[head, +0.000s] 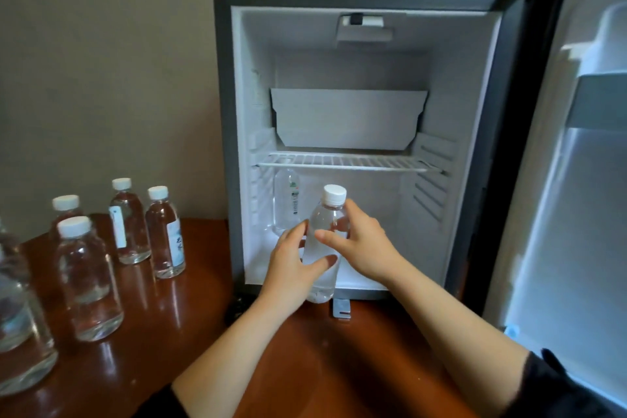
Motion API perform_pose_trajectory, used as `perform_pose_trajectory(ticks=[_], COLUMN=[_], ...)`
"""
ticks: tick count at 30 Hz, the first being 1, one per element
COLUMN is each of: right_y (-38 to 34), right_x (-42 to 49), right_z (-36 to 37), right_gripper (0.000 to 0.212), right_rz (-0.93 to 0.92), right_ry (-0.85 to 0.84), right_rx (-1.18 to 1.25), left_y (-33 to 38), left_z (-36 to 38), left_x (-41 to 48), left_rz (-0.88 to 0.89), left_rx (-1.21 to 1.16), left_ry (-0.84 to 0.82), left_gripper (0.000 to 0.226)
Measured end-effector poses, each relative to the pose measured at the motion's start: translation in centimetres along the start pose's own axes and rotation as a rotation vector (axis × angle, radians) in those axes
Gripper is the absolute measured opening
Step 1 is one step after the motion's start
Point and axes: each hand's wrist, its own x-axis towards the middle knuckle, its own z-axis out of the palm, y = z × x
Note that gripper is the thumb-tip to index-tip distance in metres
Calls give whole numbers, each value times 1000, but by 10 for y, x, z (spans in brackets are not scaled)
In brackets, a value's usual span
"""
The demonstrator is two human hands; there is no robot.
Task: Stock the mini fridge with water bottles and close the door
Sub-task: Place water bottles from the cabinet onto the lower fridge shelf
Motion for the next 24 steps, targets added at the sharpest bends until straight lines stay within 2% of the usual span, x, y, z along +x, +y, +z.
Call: perform_pose_trajectory(ticks=[5,12,17,24], right_y=[9,9,9,12], right_x=[18,47,61,84], right_z=[15,30,36,55], right_gripper=[52,52,56,55], right_rz=[74,78,59,71], right_ry=[45,-19,-74,-21], right_rx=[-56,-63,-68,-55], left_y=[-11,-24,-31,-43], left_z=[13,6,2,2], left_x=[5,13,17,28], left_rz=[-45,-95,-106,-123], left_rx=[48,77,2,37], left_ry=[101,114,124,111], left_gripper=[67,72,71,77])
